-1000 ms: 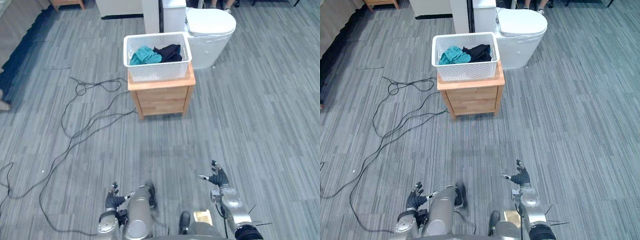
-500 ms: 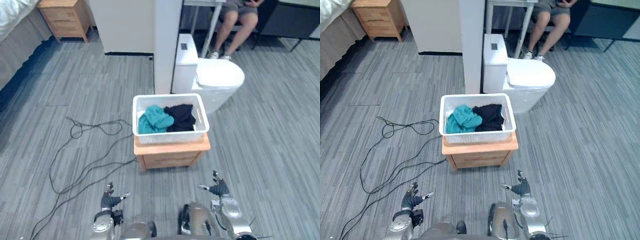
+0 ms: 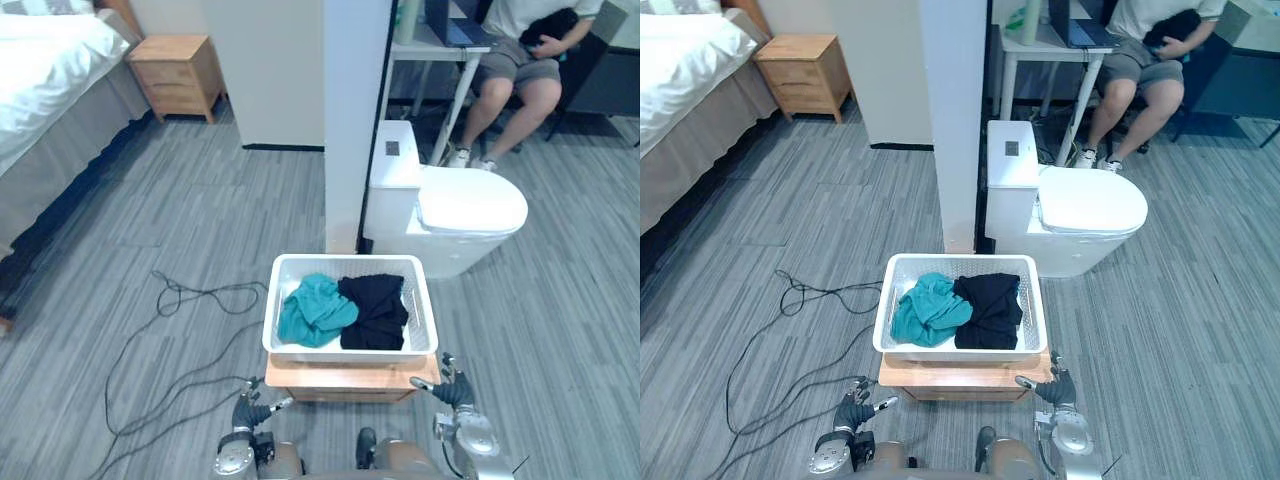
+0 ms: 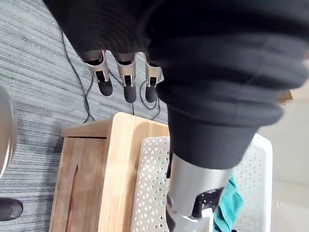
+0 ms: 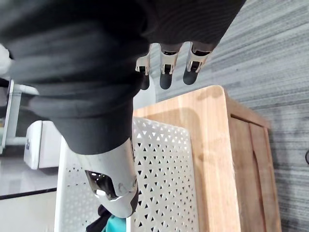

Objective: Pick up the laundry basket with both hands and put the clothes into the washing machine.

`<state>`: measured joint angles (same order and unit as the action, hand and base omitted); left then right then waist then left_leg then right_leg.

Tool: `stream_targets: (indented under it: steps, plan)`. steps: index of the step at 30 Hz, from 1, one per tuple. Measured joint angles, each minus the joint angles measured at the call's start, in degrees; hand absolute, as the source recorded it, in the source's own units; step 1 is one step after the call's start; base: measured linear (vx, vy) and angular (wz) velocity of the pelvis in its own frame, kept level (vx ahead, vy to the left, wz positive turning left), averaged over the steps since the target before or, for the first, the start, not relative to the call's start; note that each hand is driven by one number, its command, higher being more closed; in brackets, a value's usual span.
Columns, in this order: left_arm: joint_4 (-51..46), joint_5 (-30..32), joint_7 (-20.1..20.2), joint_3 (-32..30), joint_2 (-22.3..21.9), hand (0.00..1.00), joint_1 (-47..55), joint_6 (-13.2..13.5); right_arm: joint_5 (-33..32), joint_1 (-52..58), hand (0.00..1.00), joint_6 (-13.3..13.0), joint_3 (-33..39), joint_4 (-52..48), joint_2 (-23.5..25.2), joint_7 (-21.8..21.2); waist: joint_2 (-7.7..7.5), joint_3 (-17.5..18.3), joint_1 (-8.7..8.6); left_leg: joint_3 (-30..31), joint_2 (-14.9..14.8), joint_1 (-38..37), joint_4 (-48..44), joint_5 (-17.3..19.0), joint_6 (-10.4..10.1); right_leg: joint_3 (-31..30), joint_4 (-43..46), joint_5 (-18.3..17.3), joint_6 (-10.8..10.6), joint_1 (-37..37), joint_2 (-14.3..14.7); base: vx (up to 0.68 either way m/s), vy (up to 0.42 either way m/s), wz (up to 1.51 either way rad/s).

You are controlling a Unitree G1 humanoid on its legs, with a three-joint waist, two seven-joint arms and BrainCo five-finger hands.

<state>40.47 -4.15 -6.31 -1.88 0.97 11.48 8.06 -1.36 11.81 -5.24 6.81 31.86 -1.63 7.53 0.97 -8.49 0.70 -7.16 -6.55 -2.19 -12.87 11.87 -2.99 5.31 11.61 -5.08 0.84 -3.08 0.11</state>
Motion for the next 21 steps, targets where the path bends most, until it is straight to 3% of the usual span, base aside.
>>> stream_targets:
  steps: [5,11,16,21]
  plan:
    - [-3.21,-1.08,0.03,-0.18,0.66,0.00,0.41,0.00,-0.31,0.55,0.00,0.06,0.39,0.02,0.01,0.06,-0.28,0.48,-0.02,-2.25,1.69,-1.99,4.19,-1.36,0.85,-2.26,-3.81,1.85,-1.72,0.67,-0.88,0.06,0.104,-0.21]
    - [-11.78,-3.95,-0.25,-3.48,3.18,0.00,1.10,0.23,-0.91,-1.15,0.00,0.02,2.11,-4.22,-0.65,0.88,-0.11,0.75,0.08,-2.73,2.49,-3.55,6.50,-1.96,1.16,-3.13,-5.90,2.69,-2.22,1.74,-1.13,0.03,0.039,-0.06]
    - [-11.69,-4.27,-1.70,-4.50,4.29,0.00,-1.39,0.25,-1.33,-6.12,0.00,0.07,2.02,-4.11,-2.15,2.19,0.03,0.75,0.10,-3.59,3.09,-3.32,8.58,-3.26,1.58,-4.13,-8.60,4.84,-2.48,1.35,-1.14,-0.02,0.023,-0.11]
    - [-9.78,-4.13,-3.96,-2.70,5.41,0.00,-8.51,0.12,-0.97,-15.25,0.00,0.79,-0.42,-2.42,-4.61,2.60,0.04,-0.81,0.08,-4.16,4.49,1.84,8.89,-5.23,2.39,-5.02,-11.24,8.63,-2.68,-3.08,-1.58,-0.09,0.007,-0.09]
